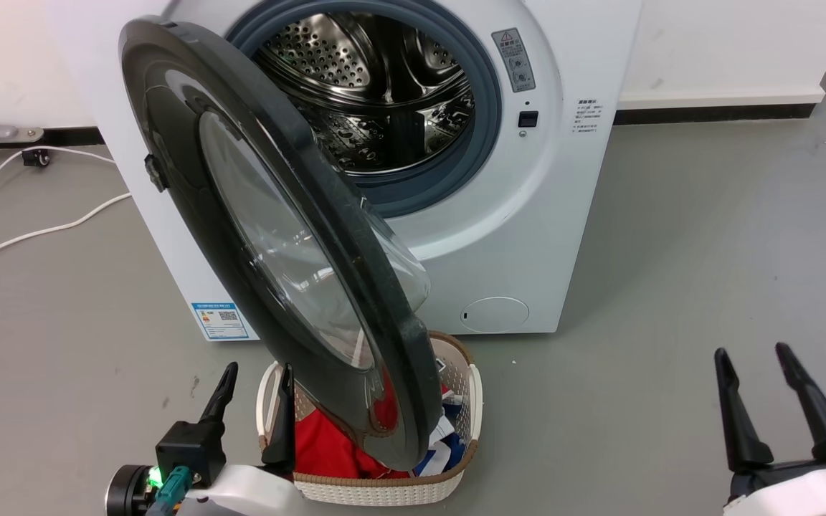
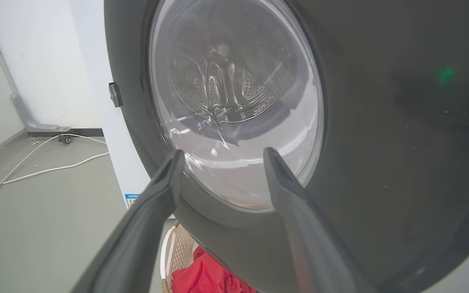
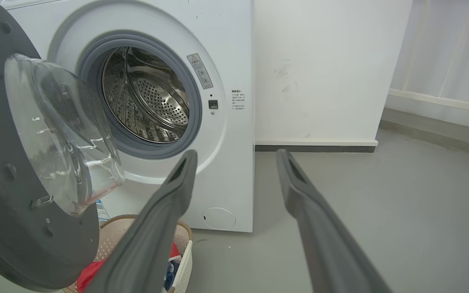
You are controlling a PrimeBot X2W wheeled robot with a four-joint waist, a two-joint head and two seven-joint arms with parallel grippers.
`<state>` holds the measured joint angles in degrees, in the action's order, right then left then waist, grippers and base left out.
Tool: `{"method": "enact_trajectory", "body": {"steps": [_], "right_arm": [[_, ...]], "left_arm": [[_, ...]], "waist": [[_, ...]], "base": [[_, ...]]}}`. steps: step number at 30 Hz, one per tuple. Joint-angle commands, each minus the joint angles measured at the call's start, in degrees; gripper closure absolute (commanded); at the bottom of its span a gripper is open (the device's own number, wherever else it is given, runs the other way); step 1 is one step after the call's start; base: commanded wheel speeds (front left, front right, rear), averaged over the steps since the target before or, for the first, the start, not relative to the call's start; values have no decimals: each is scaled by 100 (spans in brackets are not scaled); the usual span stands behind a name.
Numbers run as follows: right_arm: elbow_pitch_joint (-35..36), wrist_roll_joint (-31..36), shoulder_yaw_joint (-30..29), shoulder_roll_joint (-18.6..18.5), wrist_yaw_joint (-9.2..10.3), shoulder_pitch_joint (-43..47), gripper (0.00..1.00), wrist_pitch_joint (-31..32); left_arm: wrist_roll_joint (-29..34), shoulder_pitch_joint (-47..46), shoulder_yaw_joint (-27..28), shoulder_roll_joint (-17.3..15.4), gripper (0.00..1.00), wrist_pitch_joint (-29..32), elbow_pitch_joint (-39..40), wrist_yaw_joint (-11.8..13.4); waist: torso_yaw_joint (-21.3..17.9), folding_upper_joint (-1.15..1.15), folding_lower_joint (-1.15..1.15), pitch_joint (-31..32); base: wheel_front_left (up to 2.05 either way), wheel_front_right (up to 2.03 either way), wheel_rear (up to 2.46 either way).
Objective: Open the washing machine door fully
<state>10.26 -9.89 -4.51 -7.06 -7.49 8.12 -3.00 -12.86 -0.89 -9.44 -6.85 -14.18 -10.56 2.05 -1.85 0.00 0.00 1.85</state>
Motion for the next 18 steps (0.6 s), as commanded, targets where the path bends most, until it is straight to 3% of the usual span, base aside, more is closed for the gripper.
{"method": "enact_trajectory", "body": {"steps": [1, 18], "right_arm": [[-63, 51, 37, 47, 0, 76, 0, -23], [-416, 97, 274, 70, -1, -155, 0, 19]], "left_arm": [[17, 79, 4, -42, 0, 11, 19, 18], [-39, 77, -101, -82, 0, 64, 69, 91]], "waist": [[12, 0, 0, -2], [79, 0, 0, -22]], "base": [[0, 0, 0], [0, 0, 0]]}}
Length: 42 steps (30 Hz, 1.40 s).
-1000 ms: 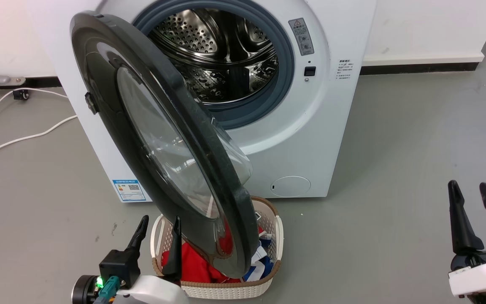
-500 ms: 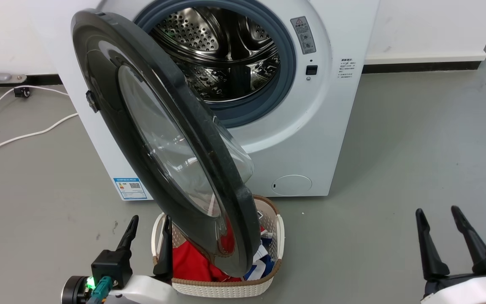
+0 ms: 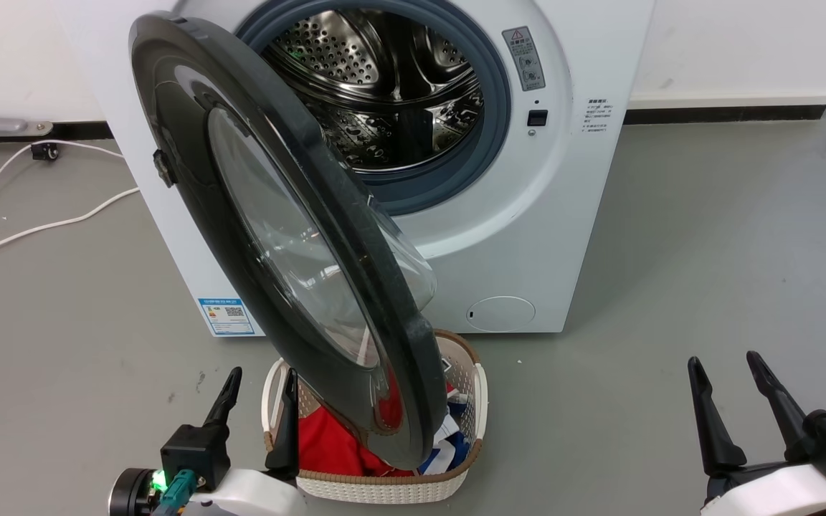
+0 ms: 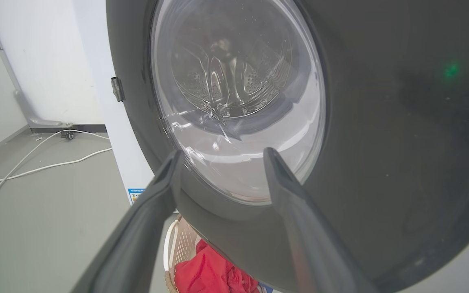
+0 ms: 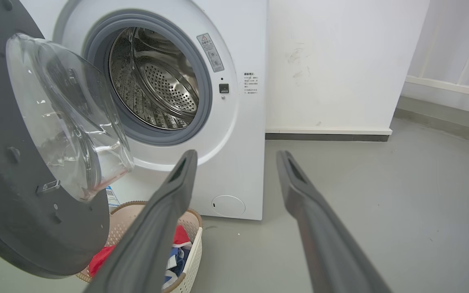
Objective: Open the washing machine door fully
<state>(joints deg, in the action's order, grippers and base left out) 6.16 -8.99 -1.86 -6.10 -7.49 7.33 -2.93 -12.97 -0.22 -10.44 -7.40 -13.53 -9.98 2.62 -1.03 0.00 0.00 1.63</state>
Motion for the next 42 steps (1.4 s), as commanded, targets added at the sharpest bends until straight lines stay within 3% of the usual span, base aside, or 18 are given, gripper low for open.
{"method": "enact_trajectory", "body": {"steps": [1, 4, 5, 7, 17, 29, 35, 42], "right_arm": [[-12, 11, 13, -25, -1, -86, 0, 8], [-14, 3, 19, 8, -1, -91, 0, 6], [-15, 0, 26, 21, -1, -83, 0, 9], [-29, -1, 23, 39, -1, -74, 0, 22], [-56, -10, -3, 114, -1, -78, 0, 42], [-95, 13, -74, 167, -1, -13, 0, 80], [-107, 12, -102, 174, -1, 21, 0, 107], [-92, 28, -123, 185, 0, 42, 0, 135]], "left_arm": [[-24, 8, -5, -30, 0, 1, 9, 37], [-28, 6, -22, -41, 0, 6, 3, 38], [-26, 7, -27, -45, 20, 15, 6, 44], [-3, -3, -45, -75, 100, 16, 24, 41], [8, -118, 37, -195, 100, 188, 463, 186], [66, -922, 264, -512, 100, 933, 2248, 347], [124, -1574, 64, -406, 100, 1008, 2939, 294], [169, -2123, -702, -20, 100, 1098, 3317, 95]], "waist": [[-5, 0, 0, 0], [-9, 0, 0, 3], [-10, 0, 0, 3], [-11, 0, 0, 6], [-4, 0, 0, 5], [3, 0, 0, 65], [-20, 0, 0, 76], [-65, 0, 0, 100]], "base": [[0, 0, 0], [0, 0, 0], [0, 0, 0], [0, 0, 0], [0, 0, 0], [0, 0, 0], [0, 0, 0], [0, 0, 0]]}}
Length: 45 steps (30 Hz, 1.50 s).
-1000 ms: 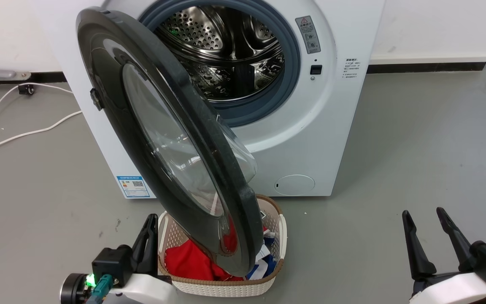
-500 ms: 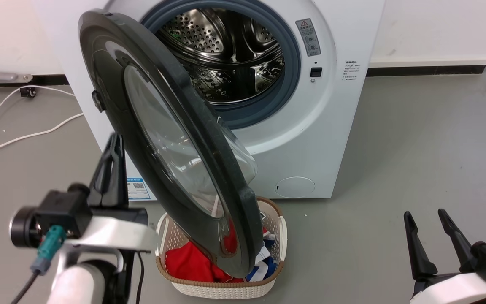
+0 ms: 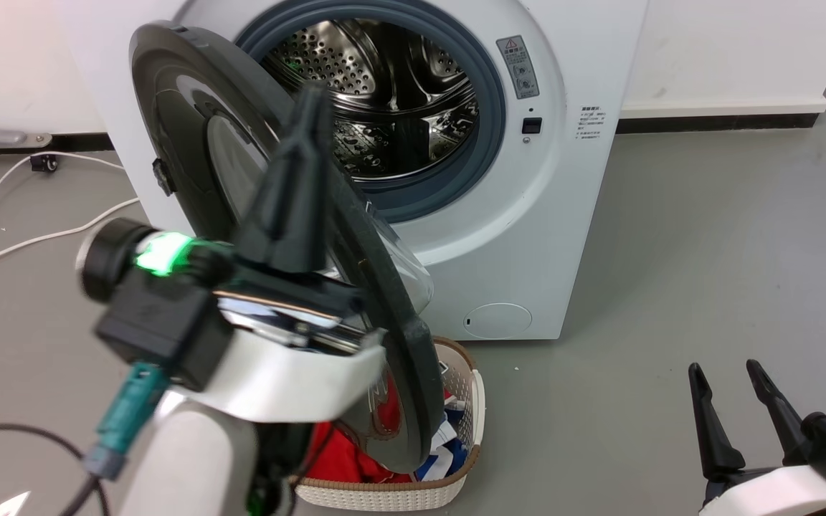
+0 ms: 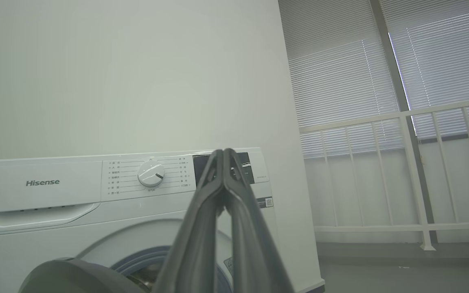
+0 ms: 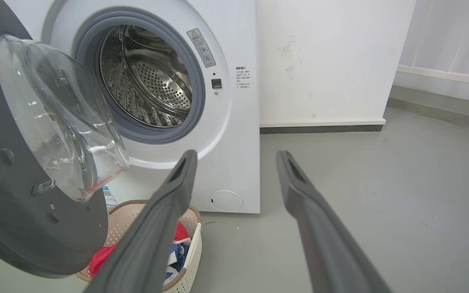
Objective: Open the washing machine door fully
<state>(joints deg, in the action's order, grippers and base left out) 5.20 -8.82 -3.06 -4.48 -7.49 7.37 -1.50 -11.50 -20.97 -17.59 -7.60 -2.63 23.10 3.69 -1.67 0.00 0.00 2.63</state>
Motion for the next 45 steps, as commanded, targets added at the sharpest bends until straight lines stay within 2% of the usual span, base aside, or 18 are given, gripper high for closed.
{"method": "enact_trajectory", "body": {"steps": [1, 9, 15, 19, 23, 30, 45], "right_arm": [[9, 14, -9, 26, -1, 47, 0, 1], [23, 22, -25, 70, -1, 114, 0, 50], [33, 2, -50, 100, -1, 136, 0, 85], [36, 12, -51, 120, -1, 102, 0, 96], [-8, 9, -33, 129, -1, 63, 0, 115], [-82, -25, -31, 149, -1, 51, 0, 90], [-247, -90, -18, 162, -1, -26, 0, 15]], "left_arm": [[5, -80, -130, 52, 100, 52, 13, -53], [-361, 156, -1303, 345, 100, 386, -303, -307], [-733, 586, -2086, 406, 100, 619, -662, -416], [-902, 819, -2398, 416, 100, 797, -1096, -479], [-990, 975, -2480, 367, 100, 885, -1553, -470], [-1060, 1101, -2213, 303, 100, 813, -2244, -175], [-1124, 1046, -1772, 191, 100, 555, -2819, 199]], "waist": [[-5, 0, 0, 6], [-22, 0, 0, 11], [17, 0, 0, -27], [47, 0, 0, -78], [37, 0, 0, -112], [2, 0, 0, -149], [10, 0, 0, -172]], "base": [[0, 0, 0], [0, 0, 0], [0, 0, 0], [0, 0, 0], [0, 0, 0], [0, 0, 0], [0, 0, 0]]}}
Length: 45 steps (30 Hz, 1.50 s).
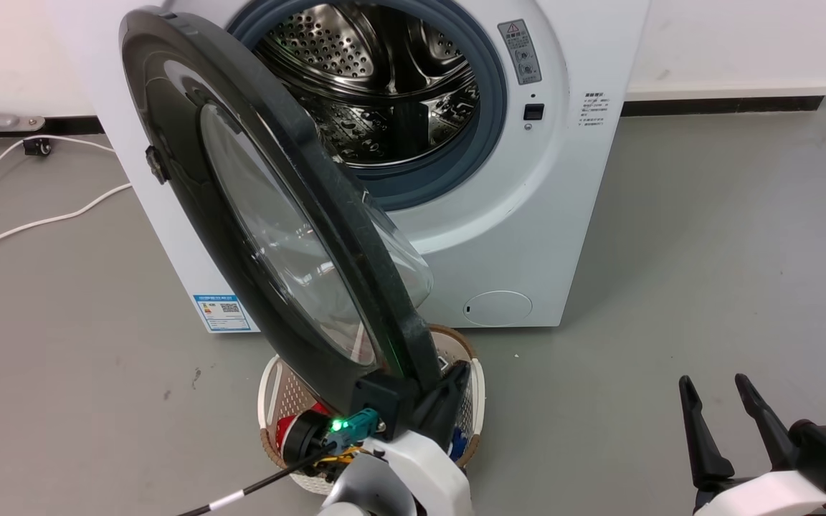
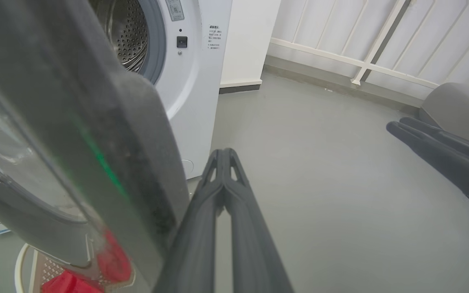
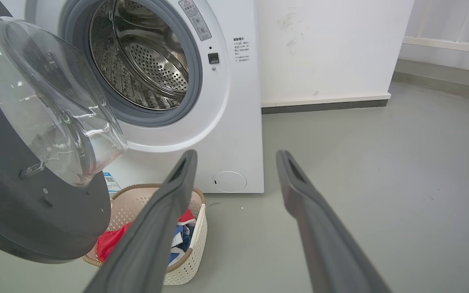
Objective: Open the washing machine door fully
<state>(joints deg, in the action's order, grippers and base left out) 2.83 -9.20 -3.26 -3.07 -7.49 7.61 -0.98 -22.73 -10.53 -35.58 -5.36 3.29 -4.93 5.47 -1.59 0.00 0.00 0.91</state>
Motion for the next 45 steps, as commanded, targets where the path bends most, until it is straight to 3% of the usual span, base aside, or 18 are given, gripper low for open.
{"method": "enact_trajectory", "body": {"steps": [1, 18, 40, 45], "right_arm": [[-17, -56, 0, 22, -1, -54, 0, -42], [-78, -87, -110, 24, -1, -48, 0, -77], [-98, -105, -227, 20, -1, 0, 0, -55], [-151, -151, -269, 19, -1, -67, 0, -66]], "left_arm": [[-11, 12, 41, -31, 100, -48, -27, 43], [-66, 201, 192, -197, 100, -139, -8, 273], [-62, 601, 163, -283, 100, -322, 407, 576], [-212, 738, 421, -355, 100, -499, 363, 729]], "waist": [[5, 0, 0, -2], [293, 0, 0, 27], [1577, 0, 0, 58], [2150, 0, 0, 18]], "base": [[0, 0, 0], [0, 0, 0], [0, 0, 0], [0, 0, 0]]}}
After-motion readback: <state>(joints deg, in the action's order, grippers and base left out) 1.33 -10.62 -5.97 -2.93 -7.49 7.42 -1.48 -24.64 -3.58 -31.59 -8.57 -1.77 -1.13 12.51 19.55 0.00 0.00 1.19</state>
